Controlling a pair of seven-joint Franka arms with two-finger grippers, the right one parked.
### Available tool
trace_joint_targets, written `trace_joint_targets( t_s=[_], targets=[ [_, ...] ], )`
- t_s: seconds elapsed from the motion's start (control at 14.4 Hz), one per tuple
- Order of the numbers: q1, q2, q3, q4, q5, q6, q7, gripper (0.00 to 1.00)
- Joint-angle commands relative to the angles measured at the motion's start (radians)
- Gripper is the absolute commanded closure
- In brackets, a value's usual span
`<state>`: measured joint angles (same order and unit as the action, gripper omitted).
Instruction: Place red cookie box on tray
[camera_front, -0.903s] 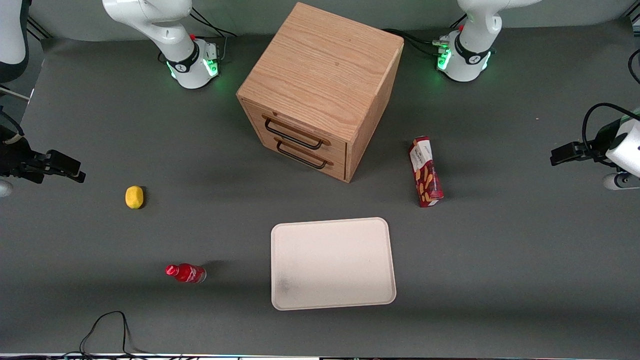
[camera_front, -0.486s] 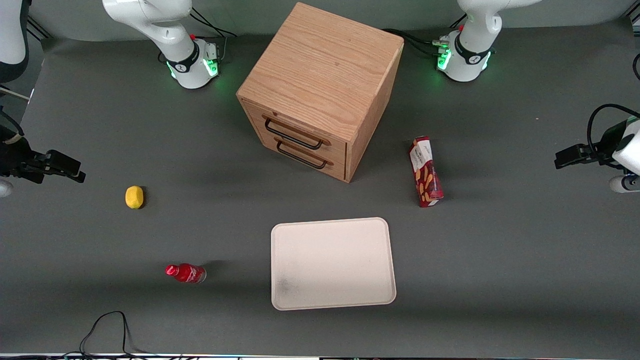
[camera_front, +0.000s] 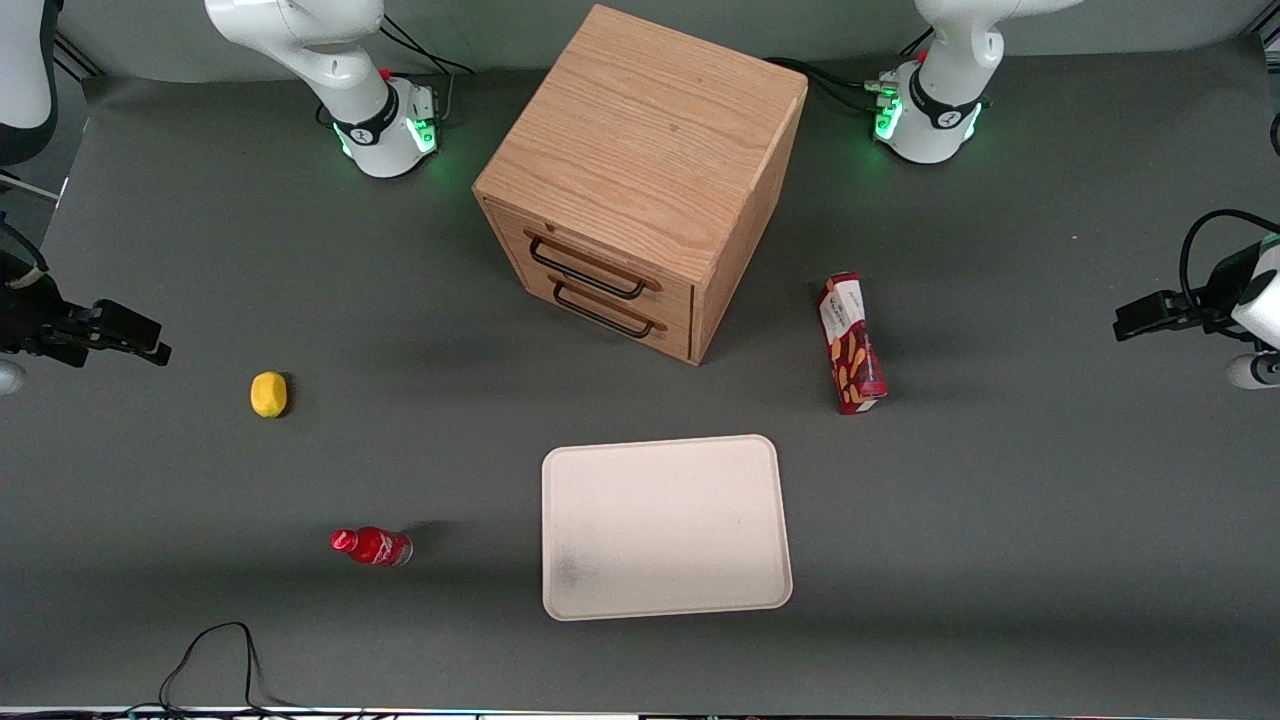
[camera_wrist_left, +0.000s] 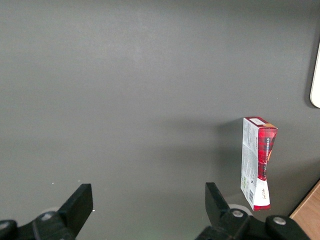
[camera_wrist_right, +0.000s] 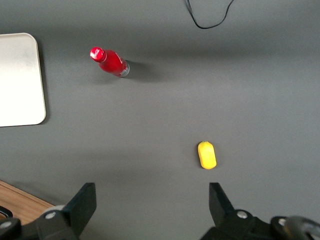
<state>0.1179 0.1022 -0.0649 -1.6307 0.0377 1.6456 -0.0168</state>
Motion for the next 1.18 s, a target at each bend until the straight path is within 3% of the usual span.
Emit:
trace_joint_targets(
  t_s=[0.0, 0.49, 0.62, 1.11],
  targets=[
    [0.000, 0.053, -0.015, 0.106, 0.011, -0.084, 0.005, 0.00],
    [-0.041, 0.077, -0.021, 0.164, -0.005, -0.151, 0.031, 0.00],
    [-0.041, 0.068, -0.048, 0.164, -0.059, -0.171, 0.022, 0.00],
    [-0.037, 0.007, -0.206, 0.160, -0.113, -0.253, -0.263, 0.00]
  ],
)
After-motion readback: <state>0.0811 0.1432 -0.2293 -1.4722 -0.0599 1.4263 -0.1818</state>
